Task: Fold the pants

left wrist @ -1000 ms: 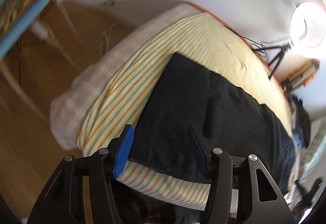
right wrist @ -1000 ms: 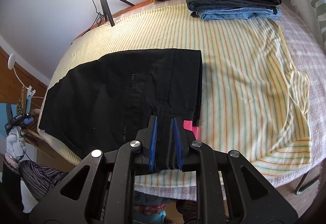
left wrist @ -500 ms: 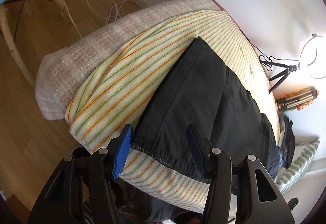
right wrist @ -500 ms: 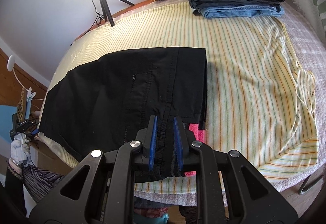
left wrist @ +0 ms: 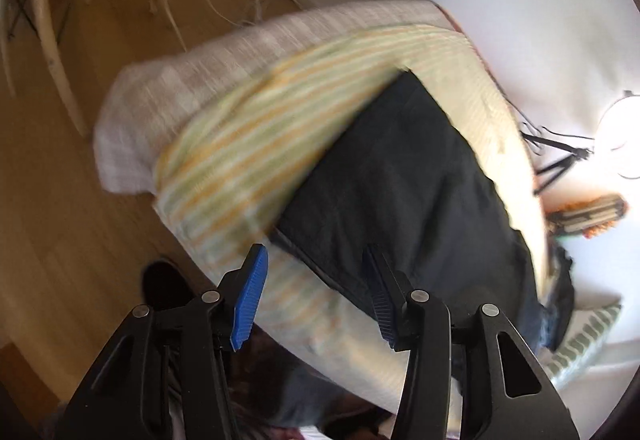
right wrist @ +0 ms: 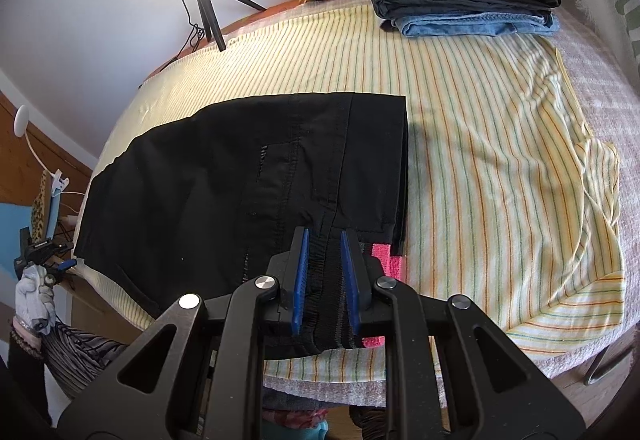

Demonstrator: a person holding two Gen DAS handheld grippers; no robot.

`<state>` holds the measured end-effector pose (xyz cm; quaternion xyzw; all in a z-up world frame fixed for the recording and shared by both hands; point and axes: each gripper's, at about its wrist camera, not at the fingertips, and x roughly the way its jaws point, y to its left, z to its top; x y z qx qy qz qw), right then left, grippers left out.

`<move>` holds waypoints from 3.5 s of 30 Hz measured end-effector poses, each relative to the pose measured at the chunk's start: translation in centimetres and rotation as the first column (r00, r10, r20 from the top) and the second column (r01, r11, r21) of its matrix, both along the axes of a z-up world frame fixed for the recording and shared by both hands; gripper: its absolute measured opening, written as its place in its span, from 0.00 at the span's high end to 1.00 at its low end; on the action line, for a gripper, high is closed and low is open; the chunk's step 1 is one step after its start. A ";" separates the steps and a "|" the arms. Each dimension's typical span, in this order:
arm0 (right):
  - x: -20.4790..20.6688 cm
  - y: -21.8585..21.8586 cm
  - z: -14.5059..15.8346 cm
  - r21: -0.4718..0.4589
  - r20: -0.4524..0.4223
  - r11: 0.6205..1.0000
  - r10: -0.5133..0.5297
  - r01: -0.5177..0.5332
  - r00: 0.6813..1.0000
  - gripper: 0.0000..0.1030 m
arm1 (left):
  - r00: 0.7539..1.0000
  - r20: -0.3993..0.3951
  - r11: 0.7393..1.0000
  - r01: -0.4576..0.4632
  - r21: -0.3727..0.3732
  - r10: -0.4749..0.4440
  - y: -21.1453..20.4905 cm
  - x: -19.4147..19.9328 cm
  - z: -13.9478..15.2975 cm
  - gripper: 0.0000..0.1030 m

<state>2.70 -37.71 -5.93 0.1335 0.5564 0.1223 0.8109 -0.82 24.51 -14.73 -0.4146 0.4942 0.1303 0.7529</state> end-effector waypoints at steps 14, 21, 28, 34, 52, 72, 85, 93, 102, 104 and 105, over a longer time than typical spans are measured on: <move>0.1 -0.3 0.1 0.028 0.006 1.000 -0.001 0.001 1.000 0.83 | 0.950 0.235 0.978 -0.195 -0.075 0.207 -2.8 0.7 -1.5 0.49; 0.2 0.5 -0.1 0.013 0.002 1.000 0.014 -0.014 1.000 0.83 | 0.948 0.264 0.982 -0.190 0.014 0.180 -3.2 3.4 -1.1 0.94; 0.2 4.0 0.1 -0.064 0.047 0.984 0.171 -0.168 0.984 0.83 | 0.935 0.343 0.965 -0.170 0.201 0.093 -4.0 2.8 2.6 0.95; 1.1 4.7 -2.5 -0.088 -0.067 0.973 0.206 -0.212 0.976 0.83 | 0.967 0.251 0.949 -0.125 0.291 0.050 -3.1 3.1 1.0 0.95; 3.8 6.4 5.0 -0.053 0.098 0.945 0.326 -0.323 0.940 0.63 | 0.959 0.281 0.899 -0.155 0.409 0.038 -2.1 3.0 8.3 0.80; 19.2 16.9 -2.6 0.116 -0.048 0.863 0.500 -0.492 0.865 0.62 | 0.706 0.210 0.728 0.599 0.333 -0.677 -24.8 19.8 6.0 0.80; 20.0 22.1 -6.1 0.255 -0.122 0.759 0.640 -0.599 0.758 0.53 | 0.674 0.108 0.672 0.683 0.285 -0.731 -25.8 20.2 2.8 0.80; 14.7 23.6 -4.2 0.102 0.006 0.728 0.681 -0.678 0.733 0.88 | 0.702 0.268 0.745 0.565 0.355 -0.660 -23.6 21.3 8.3 0.80; 8.5 24.6 -5.4 0.022 -0.014 0.665 0.747 -0.747 0.665 0.88 | 0.697 0.077 0.684 0.667 0.296 -0.713 -24.8 20.6 3.6 0.80; 8.4 23.9 -5.2 0.049 -0.022 0.664 0.747 -0.746 0.664 0.88 | 0.694 0.056 0.676 0.675 0.296 -0.718 -24.6 20.1 2.8 0.80; 8.5 23.8 -5.0 0.058 -0.020 0.663 0.748 -0.746 0.664 0.88 | 0.691 0.058 0.673 0.677 0.299 -0.720 -24.5 19.6 2.4 0.80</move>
